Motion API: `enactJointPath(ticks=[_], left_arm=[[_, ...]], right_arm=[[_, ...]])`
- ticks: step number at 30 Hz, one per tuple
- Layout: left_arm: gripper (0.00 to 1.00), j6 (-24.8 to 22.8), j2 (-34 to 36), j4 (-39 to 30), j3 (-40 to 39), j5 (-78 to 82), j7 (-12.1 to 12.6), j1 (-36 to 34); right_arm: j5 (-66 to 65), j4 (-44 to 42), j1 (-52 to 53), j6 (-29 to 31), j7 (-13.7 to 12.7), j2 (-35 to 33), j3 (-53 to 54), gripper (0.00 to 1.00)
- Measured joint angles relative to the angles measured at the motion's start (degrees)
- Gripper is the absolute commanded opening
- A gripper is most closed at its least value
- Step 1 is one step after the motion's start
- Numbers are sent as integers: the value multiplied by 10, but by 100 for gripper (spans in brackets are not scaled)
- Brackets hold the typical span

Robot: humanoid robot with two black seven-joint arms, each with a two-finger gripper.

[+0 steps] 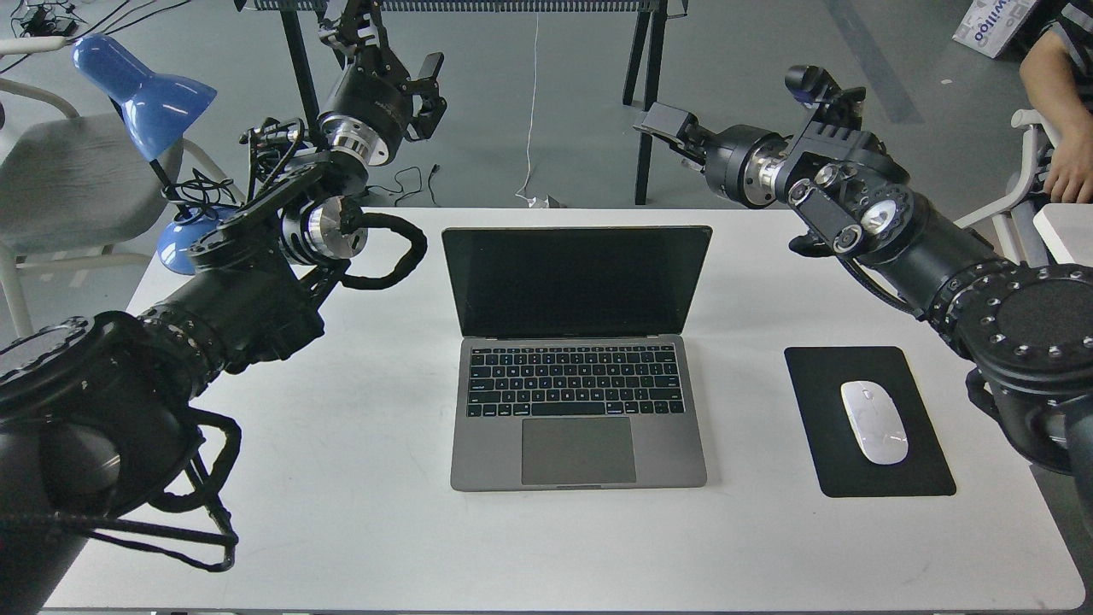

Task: Close notebook with right arm
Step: 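Raise the right gripper and swing it over the laptop screen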

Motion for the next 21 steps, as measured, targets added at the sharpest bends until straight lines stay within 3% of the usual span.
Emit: enactJointPath(ticks=[21], left_arm=[[100,0,0,0,-1,0,0,0]], right_arm=[[4,15,10,4,6,0,25,100]])
